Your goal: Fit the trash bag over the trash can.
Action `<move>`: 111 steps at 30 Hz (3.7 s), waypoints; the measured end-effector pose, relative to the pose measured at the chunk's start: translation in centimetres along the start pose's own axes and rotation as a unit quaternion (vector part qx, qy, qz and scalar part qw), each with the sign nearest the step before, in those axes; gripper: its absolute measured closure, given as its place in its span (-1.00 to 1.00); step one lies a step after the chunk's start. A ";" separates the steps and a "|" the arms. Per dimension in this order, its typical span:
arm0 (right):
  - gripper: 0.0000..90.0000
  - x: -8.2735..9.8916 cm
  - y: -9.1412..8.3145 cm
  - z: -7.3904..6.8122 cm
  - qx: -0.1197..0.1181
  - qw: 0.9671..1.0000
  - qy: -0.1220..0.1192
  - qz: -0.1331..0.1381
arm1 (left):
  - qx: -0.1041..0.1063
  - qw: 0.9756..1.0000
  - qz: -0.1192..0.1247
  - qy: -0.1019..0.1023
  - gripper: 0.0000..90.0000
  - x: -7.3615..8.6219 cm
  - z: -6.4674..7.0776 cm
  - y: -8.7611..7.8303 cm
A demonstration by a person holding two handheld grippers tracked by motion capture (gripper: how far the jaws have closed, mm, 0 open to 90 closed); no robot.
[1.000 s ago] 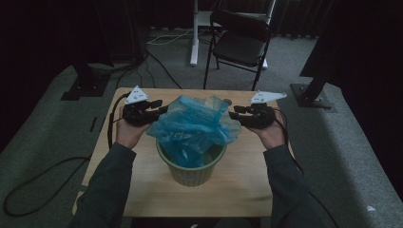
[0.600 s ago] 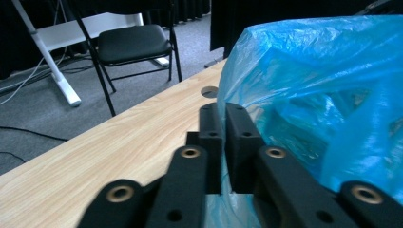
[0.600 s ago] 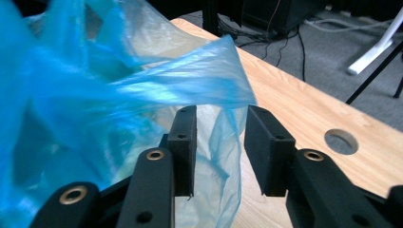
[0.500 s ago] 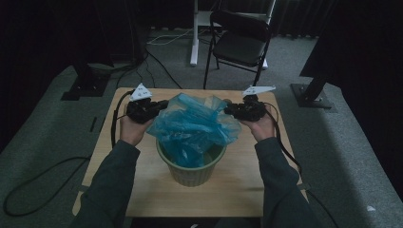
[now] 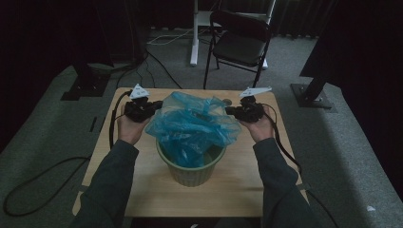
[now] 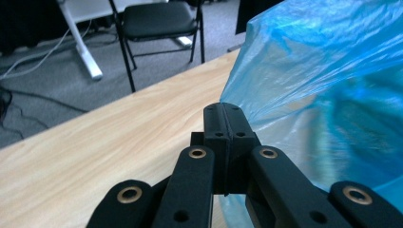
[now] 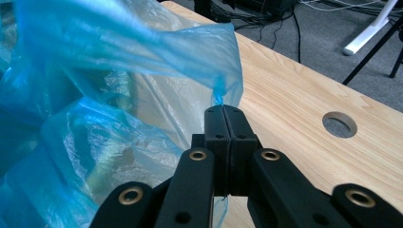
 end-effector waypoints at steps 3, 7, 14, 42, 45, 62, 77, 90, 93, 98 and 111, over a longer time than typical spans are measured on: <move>0.99 0.2 0.2 -0.1 0.000 1.000 -0.001 -0.004 | -0.005 1.000 -0.012 -0.012 0.99 0.9 -0.7 0.3; 0.99 0.6 0.3 -0.1 0.001 1.000 -0.004 -0.009 | -0.008 1.000 -0.020 -0.018 0.99 1.7 -1.1 0.5; 1.00 1.4 0.1 -0.2 0.000 1.000 -0.005 -0.016 | -0.010 0.999 -0.039 -0.029 0.99 3.6 -1.8 0.5; 1.00 4.6 -0.4 -0.2 0.000 0.999 -0.014 -0.050 | -0.006 0.996 -0.075 -0.039 0.89 7.3 -1.1 1.5; 0.91 4.3 -0.9 -0.4 0.001 0.999 -0.015 -0.040 | -0.015 0.997 -0.064 -0.042 0.78 7.1 -1.4 0.8; 0.63 2.6 -3.5 -1.3 0.005 1.000 -0.028 0.003 | -0.006 0.998 -0.006 -0.058 0.52 5.1 -1.8 -2.7; 0.59 2.3 -6.0 -2.8 -0.016 0.999 -0.043 0.027 | 0.053 0.998 0.022 -0.041 0.41 4.4 1.1 -6.0; 0.54 2.0 -7.8 -3.4 -0.026 0.997 -0.047 0.048 | 0.054 0.998 0.026 -0.027 0.38 5.1 1.7 -7.6; 0.52 2.2 -8.1 -3.3 -0.030 0.997 -0.047 0.049 | 0.058 0.997 0.033 -0.032 0.37 5.3 1.5 -8.1; 0.50 2.7 -8.3 -3.4 -0.036 0.997 -0.050 0.049 | 0.063 0.997 0.039 -0.028 0.33 5.4 1.5 -8.7; 0.49 2.9 -8.9 -4.1 -0.064 0.995 -0.053 0.060 | 0.090 0.995 0.043 -0.017 0.28 5.4 2.6 -9.8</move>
Point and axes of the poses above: each handheld gripper's, and its own axes: y roughly forward along the jaws, x roughly out of its underside, z roughly to its right, the point moved 8 cm from there along y, roughly forward along the jaws, and after that the axes turned 3 degrees about x, right-handed, at the moved point
